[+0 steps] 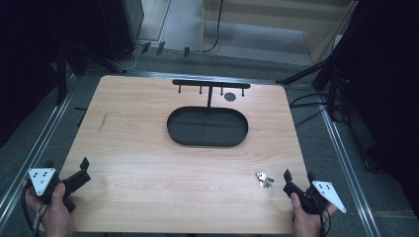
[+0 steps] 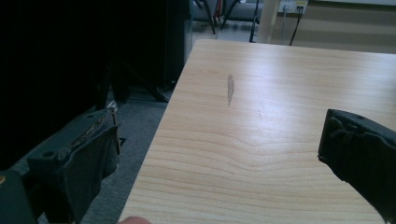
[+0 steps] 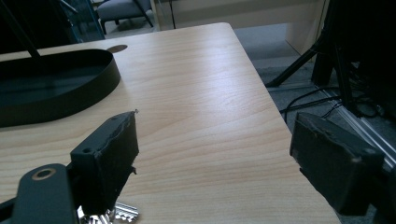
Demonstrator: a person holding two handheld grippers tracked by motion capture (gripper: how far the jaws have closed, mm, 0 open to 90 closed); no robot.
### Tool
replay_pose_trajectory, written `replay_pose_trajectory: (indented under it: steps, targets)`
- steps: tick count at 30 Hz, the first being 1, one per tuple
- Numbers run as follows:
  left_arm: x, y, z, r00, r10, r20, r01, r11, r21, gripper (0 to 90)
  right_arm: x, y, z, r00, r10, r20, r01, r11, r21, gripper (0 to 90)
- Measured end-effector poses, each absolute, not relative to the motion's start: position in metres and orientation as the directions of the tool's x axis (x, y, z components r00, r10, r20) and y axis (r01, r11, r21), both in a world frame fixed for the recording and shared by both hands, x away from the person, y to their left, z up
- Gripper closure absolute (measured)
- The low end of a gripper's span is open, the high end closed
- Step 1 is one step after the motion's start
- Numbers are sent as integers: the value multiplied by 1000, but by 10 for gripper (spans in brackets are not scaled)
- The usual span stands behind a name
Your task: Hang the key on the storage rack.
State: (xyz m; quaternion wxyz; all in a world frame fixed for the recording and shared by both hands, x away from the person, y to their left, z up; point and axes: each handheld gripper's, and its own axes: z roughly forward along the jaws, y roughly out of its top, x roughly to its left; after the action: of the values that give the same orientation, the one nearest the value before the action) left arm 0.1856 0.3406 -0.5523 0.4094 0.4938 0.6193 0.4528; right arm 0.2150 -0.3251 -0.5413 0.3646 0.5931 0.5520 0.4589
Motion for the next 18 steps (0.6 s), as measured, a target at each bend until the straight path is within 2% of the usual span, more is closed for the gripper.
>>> replay_pose_trajectory:
  steps: [4, 7, 8, 10, 14, 18]
  targets:
    - [185, 341, -553, -192, 979, -69, 229, 113, 967, 0, 215, -323, -540, -45, 989, 144, 336, -121, 934, 192]
    - [185, 339, -553, -162, 985, -61, 217, 96, 972, 0, 217, -323, -538, -84, 981, 176, 369, -134, 920, 201]
    - [185, 337, -553, -161, 986, -36, 203, 69, 977, 0, 216, -319, -533, -111, 981, 161, 392, -106, 914, 231]
    - [186, 334, -553, -160, 987, -22, 198, 54, 979, 0, 218, -315, -528, -146, 980, 137, 413, -65, 909, 233]
    - [187, 330, -553, -160, 987, -30, 188, 60, 980, 0, 221, -308, -521, -181, 980, 84, 451, 7, 893, 230]
    - [186, 328, -554, -147, 989, -21, 175, 47, 983, 0, 228, -298, -512, -256, 965, 52, 526, 94, 845, 229]
